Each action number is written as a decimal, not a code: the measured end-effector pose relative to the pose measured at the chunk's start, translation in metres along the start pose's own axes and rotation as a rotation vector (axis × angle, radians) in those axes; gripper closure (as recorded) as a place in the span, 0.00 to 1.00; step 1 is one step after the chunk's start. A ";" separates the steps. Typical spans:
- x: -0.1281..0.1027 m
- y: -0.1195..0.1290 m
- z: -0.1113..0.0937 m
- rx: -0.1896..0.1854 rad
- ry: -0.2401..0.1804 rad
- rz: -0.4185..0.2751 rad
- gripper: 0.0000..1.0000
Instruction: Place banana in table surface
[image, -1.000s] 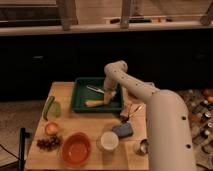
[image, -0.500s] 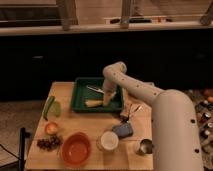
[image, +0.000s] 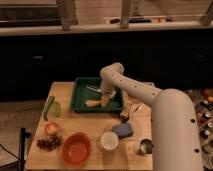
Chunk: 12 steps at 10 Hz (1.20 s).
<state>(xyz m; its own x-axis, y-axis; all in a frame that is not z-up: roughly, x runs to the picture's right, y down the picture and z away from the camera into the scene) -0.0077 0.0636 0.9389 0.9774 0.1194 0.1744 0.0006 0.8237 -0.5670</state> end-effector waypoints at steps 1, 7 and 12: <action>-0.004 0.002 0.001 -0.008 0.000 -0.018 0.20; -0.018 0.017 0.012 -0.061 0.000 -0.098 0.20; -0.015 0.024 0.018 -0.086 -0.007 -0.104 0.59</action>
<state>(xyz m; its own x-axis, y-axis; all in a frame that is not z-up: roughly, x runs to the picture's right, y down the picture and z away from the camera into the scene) -0.0264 0.0917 0.9372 0.9695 0.0398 0.2420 0.1207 0.7813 -0.6123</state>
